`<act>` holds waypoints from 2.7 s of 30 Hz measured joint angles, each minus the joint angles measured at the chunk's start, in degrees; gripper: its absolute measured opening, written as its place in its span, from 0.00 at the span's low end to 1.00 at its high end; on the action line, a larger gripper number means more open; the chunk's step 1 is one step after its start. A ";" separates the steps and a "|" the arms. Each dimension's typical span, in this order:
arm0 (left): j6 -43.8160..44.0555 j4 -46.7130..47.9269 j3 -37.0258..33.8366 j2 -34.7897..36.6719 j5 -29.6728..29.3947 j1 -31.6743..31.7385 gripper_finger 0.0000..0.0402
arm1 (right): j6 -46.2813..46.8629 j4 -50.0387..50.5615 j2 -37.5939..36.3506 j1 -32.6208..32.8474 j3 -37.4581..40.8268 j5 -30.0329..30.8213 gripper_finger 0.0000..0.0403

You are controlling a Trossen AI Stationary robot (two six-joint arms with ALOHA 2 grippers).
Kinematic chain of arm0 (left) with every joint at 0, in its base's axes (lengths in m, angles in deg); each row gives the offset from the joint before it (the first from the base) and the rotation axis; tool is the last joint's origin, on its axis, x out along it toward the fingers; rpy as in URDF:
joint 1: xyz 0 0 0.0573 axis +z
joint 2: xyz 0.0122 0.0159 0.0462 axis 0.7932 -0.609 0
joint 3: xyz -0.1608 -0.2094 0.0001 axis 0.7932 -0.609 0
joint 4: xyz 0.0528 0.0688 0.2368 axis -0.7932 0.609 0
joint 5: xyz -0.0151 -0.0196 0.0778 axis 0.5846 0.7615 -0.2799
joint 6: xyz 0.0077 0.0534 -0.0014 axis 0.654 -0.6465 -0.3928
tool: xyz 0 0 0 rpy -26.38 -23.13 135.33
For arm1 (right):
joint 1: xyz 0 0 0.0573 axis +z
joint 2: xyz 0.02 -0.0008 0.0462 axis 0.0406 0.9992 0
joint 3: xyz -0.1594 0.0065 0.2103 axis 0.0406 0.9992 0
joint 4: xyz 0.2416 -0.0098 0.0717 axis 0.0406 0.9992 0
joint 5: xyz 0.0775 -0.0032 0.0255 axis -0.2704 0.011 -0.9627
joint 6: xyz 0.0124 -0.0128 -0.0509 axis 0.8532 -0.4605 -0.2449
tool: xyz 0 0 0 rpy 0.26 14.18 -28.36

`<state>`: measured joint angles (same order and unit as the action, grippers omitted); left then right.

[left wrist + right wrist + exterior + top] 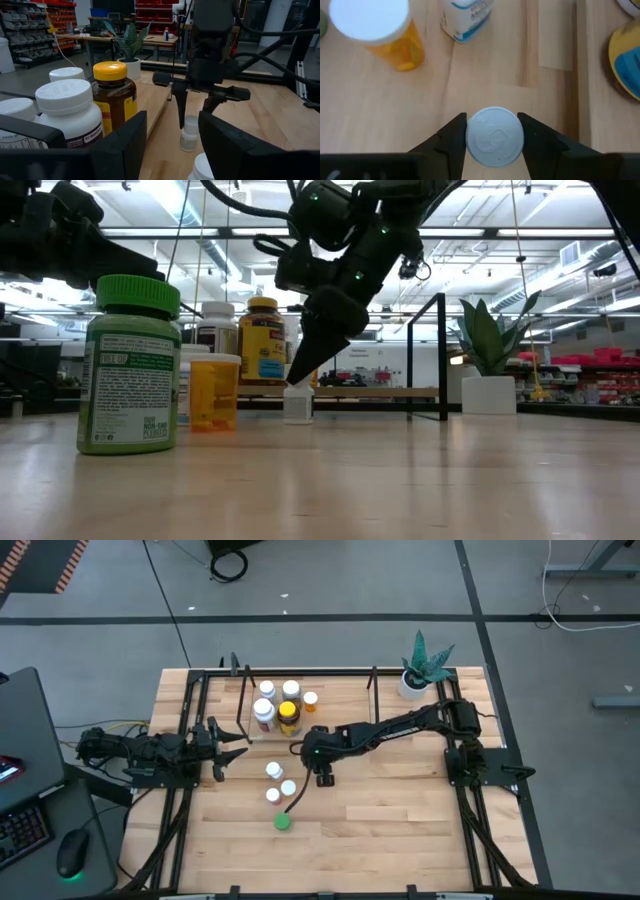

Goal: Pick and place medicine bottles onto shelf by color
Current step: Put the white small bottle on the shelf

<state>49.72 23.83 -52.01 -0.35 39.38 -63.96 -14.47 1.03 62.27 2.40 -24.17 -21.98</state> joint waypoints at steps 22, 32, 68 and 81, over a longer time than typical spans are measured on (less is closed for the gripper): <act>0.02 0.02 0.02 0.00 -0.01 -0.01 0.45 | -1.67 12.71 -13.30 -9.01 -6.61 3.42 0.45; 0.01 0.03 0.02 0.00 0.00 -0.01 0.47 | 0.69 9.03 -11.98 -19.77 -2.21 3.17 0.44; 0.00 0.02 0.02 0.00 -0.01 0.00 0.45 | 1.24 -5.87 -12.00 -23.71 6.41 -2.89 0.44; 0.02 0.02 0.02 0.00 -0.01 0.01 0.46 | 1.27 -6.60 -12.00 -23.89 7.66 -2.80 0.44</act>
<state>49.74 23.85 -51.99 -0.35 39.37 -63.95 -13.21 -5.56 50.27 -21.48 -16.51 -24.78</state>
